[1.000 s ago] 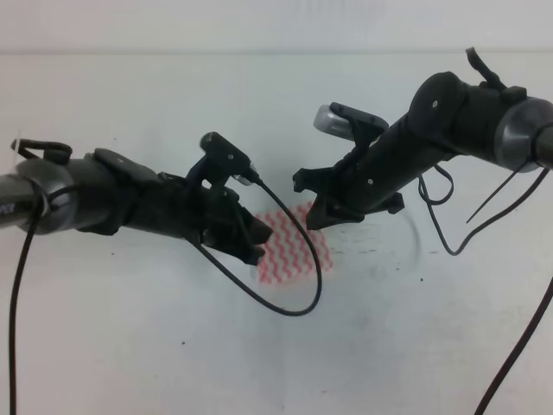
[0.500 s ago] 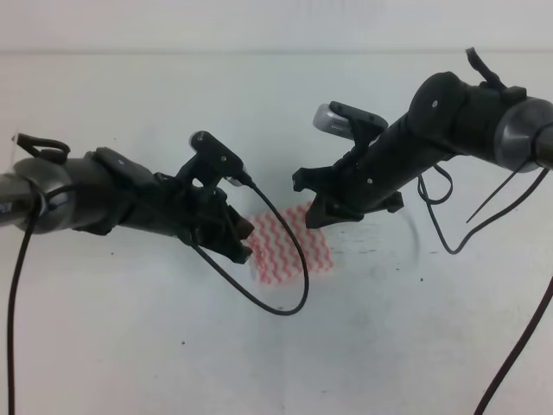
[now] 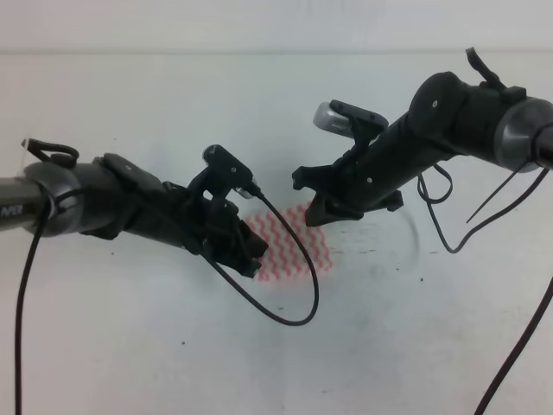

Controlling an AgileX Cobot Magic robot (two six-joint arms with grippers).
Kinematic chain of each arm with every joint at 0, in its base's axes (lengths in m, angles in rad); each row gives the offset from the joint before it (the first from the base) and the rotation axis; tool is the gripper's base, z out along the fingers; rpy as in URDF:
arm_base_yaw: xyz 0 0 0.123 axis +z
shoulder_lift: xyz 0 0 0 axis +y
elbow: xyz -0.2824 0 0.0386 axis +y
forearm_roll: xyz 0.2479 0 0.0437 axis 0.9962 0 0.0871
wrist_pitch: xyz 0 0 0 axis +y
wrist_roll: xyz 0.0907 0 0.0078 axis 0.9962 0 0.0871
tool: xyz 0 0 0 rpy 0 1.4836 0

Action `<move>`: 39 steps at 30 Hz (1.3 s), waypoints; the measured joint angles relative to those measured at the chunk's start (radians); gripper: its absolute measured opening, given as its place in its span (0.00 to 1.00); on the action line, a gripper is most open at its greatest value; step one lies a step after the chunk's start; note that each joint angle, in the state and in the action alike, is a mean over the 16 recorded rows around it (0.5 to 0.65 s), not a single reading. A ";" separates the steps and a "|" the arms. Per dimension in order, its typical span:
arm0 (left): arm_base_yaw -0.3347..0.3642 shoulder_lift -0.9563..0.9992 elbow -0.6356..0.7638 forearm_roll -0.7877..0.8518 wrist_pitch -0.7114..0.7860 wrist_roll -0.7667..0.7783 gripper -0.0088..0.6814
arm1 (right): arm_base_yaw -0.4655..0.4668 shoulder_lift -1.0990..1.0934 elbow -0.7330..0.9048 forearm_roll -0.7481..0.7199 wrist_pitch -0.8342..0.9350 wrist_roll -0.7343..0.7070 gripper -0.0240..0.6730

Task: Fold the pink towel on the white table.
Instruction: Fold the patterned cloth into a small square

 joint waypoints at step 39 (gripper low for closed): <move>-0.003 -0.035 -0.067 0.016 0.051 -0.017 0.01 | 0.000 0.053 -0.025 -0.049 0.191 0.009 0.03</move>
